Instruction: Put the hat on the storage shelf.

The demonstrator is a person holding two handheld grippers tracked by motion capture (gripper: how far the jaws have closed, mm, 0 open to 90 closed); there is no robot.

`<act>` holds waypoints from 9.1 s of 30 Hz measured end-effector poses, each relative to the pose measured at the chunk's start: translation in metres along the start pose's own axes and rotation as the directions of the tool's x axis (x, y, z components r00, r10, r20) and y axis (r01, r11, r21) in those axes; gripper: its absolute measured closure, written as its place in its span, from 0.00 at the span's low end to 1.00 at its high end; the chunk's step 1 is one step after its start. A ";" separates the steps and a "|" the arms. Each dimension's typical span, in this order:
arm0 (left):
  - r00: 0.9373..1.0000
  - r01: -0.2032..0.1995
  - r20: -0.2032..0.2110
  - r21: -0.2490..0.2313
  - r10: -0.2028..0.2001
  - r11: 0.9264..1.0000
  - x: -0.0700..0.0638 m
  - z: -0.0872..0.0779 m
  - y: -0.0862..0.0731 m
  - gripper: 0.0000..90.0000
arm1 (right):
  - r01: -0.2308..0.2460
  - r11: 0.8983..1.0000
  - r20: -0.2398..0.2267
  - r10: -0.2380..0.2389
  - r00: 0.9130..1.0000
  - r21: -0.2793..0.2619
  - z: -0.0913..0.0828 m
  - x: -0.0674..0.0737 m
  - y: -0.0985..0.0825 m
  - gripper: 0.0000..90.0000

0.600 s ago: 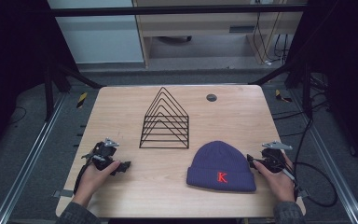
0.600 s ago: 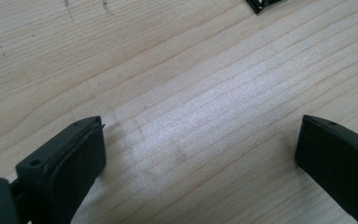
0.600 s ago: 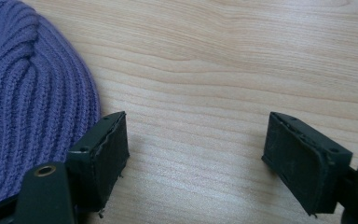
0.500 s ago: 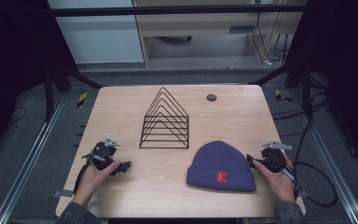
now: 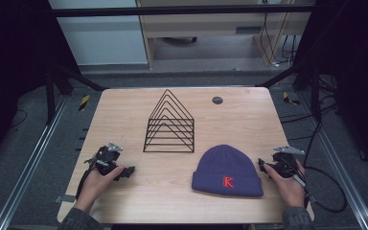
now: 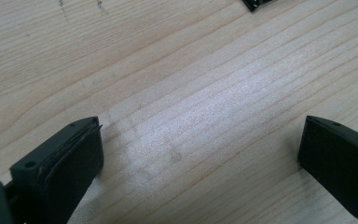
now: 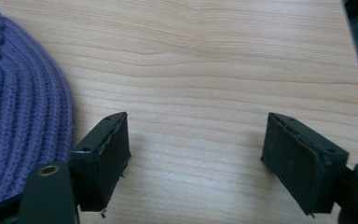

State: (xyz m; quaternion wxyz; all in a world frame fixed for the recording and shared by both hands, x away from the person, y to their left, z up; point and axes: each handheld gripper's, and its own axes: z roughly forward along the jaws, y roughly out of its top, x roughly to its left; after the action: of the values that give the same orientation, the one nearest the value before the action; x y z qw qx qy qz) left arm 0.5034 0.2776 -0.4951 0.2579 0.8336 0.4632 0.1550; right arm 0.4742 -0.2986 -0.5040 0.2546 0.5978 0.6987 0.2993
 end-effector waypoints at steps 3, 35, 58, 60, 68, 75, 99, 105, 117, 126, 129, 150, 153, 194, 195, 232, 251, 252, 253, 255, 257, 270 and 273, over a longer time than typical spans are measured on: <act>1.000 -0.004 0.002 -0.002 0.004 1.000 -0.001 -0.001 -0.001 0.00 | 0.025 1.000 0.011 -0.024 1.000 -0.014 -0.006 0.005 0.008 0.31; 1.000 -0.012 0.007 0.001 0.012 1.000 -0.001 -0.001 -0.001 0.00 | 0.278 0.951 -0.274 -0.233 0.933 0.139 0.016 0.059 0.093 0.64; 1.000 -0.010 0.006 -0.001 0.010 1.000 -0.002 0.000 -0.001 0.00 | 0.335 0.913 -0.332 -0.249 0.910 0.234 0.045 0.090 0.086 0.56; 1.000 -0.010 0.006 -0.001 0.010 1.000 -0.002 0.000 0.000 0.00 | 0.340 0.910 -0.333 -0.253 0.908 0.236 0.045 0.090 0.086 0.63; 1.000 -0.010 0.006 -0.002 0.010 1.000 -0.002 0.000 0.000 0.00 | 0.352 0.908 -0.366 -0.255 0.895 0.228 0.041 0.092 0.086 0.84; 1.000 -0.011 0.007 -0.003 0.011 1.000 -0.002 0.000 0.000 0.00 | 0.324 0.935 -0.390 -0.247 0.887 0.144 0.016 0.091 0.092 0.87; 0.999 0.004 -0.041 -0.105 -0.008 0.994 0.002 -0.013 0.004 0.07 | 0.361 0.908 -0.392 -0.418 0.820 -0.215 -0.106 0.103 0.119 0.88; 0.997 0.024 -0.064 -0.158 -0.035 0.987 0.004 -0.019 0.005 0.06 | 0.367 0.894 -0.374 -0.442 0.815 -0.256 -0.115 0.105 0.131 0.89; 0.999 0.051 0.017 -0.324 -0.048 0.945 0.000 -0.057 0.022 0.09 | 0.346 0.893 -0.347 -0.434 0.831 -0.288 -0.124 0.098 0.153 0.89; 0.994 -0.011 0.093 -0.391 0.051 0.920 -0.009 -0.093 0.064 0.09 | 0.287 0.902 -0.355 -0.396 0.847 -0.323 -0.129 0.091 0.179 0.89; 0.991 -0.009 0.119 -0.404 0.062 0.915 -0.013 -0.100 0.078 0.07 | 0.290 0.900 -0.338 -0.397 0.853 -0.327 -0.132 0.091 0.192 0.89; 0.978 -0.014 0.179 -0.448 0.105 0.894 -0.015 -0.129 0.126 0.06 | 0.252 0.889 -0.289 -0.374 0.881 -0.382 -0.138 0.095 0.248 0.89; 0.976 -0.010 0.190 -0.453 0.107 0.892 -0.017 -0.130 0.130 0.06 | 0.253 0.887 -0.285 -0.376 0.881 -0.387 -0.140 0.098 0.254 0.89; 0.965 -0.041 0.206 -0.499 0.164 0.866 -0.026 -0.146 0.150 0.04 | 0.312 0.813 -0.306 -0.496 0.813 -0.491 -0.169 0.194 0.310 0.89; 0.964 -0.042 0.207 -0.499 0.166 0.865 -0.027 -0.146 0.150 0.04 | 0.314 0.812 -0.306 -0.499 0.810 -0.492 -0.169 0.195 0.310 0.89; 0.899 -0.053 0.361 -0.469 0.247 0.881 -0.040 -0.107 0.159 0.24 | 0.316 0.779 -0.393 -0.567 0.724 -0.542 -0.178 0.234 0.297 0.89; 0.959 -0.112 0.174 -0.493 0.224 0.863 -0.040 -0.120 0.160 0.75 | 0.317 0.805 -0.376 -0.533 0.758 -0.501 -0.156 0.218 0.298 0.88; 0.962 -0.106 0.169 -0.496 0.216 0.862 -0.040 -0.121 0.160 0.75 | 0.317 0.805 -0.376 -0.533 0.758 -0.501 -0.156 0.218 0.298 0.88; 0.965 -0.110 0.154 -0.493 0.212 0.863 -0.040 -0.122 0.160 0.75 | 0.316 0.806 -0.374 -0.530 0.761 -0.500 -0.155 0.218 0.299 0.88; 0.970 -0.113 0.132 -0.490 0.202 0.864 -0.041 -0.123 0.161 0.75 | 0.316 0.807 -0.372 -0.528 0.763 -0.498 -0.152 0.217 0.300 0.88; 0.974 -0.117 0.113 -0.489 0.196 0.865 -0.040 -0.124 0.162 0.75 | 0.314 0.810 -0.373 -0.524 0.766 -0.495 -0.150 0.218 0.301 0.88; 0.981 -0.096 0.102 -0.473 0.162 0.876 -0.025 -0.114 0.155 0.75 | 0.328 0.824 -0.365 -0.514 0.776 -0.461 -0.119 0.224 0.300 0.88; 0.982 -0.094 0.097 -0.476 0.159 0.874 -0.023 -0.112 0.156 0.74 | 0.328 0.824 -0.358 -0.512 0.781 -0.463 -0.114 0.225 0.301 0.88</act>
State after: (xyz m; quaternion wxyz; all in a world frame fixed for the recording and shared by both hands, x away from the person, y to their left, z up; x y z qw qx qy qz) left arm 0.5437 0.2222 -0.3149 0.4715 0.7834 0.3379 0.2230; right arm 0.5638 -0.0573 -0.2075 0.2493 0.2728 0.7856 0.4963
